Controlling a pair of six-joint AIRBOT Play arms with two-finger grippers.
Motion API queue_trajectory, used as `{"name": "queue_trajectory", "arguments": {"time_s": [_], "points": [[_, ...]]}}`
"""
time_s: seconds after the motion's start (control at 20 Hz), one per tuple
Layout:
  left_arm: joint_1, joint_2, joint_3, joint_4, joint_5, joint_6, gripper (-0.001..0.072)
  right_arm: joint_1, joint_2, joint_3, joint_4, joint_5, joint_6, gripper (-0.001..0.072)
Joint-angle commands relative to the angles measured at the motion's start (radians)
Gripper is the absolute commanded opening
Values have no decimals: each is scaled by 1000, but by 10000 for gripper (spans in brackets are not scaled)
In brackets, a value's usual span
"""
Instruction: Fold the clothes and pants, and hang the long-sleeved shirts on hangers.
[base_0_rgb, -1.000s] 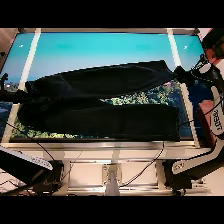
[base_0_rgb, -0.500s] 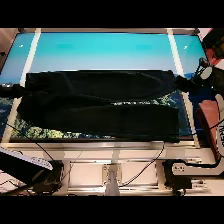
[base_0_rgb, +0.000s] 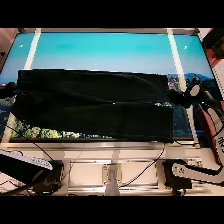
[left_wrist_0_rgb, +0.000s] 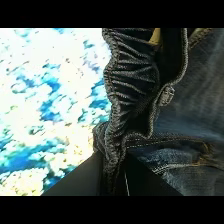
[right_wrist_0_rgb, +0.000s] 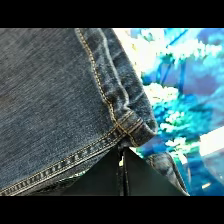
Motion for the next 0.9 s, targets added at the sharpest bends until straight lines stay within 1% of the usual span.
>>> {"name": "queue_trajectory", "arguments": {"time_s": [0.0, 0.15, 0.35, 0.45, 0.5, 0.55, 0.6, 0.65, 0.75, 0.85], "points": [[2, 2, 0, 57, 14, -25, 66, 2, 35, -76, -2, -55, 50, 17], [-3, 2, 0, 57, 13, -25, 67, 2, 43, -109, 1, -58, 49, 18], [-4, 2, -1, 49, -4, -25, 68, 2, 42, -111, 27, -123, 50, 20], [-4, 2, -1, 49, -6, -25, 68, 2, 42, -111, 28, -126, 49, 20], [-4, 2, -1, 49, -6, -25, 102, 2, 42, -111, 28, -126, 49, 44], [-4, 2, -1, 49, -8, -25, 340, 2, 42, -111, 27, -130, 49, 292], [-4, 2, -1, 49, -18, -27, 713, 2, 42, -111, 27, -135, 49, 641], [-4, 3, -1, 49, -31, -42, 686, 2, 43, -108, 28, -135, 49, 693], [-1, 12, 0, 50, -49, -51, 686, 2, 43, -87, 26, -110, 47, 692], [12, 43, 0, 49, -53, -51, 686, 0, 43, -40, 5, -56, 39, 691]]}}
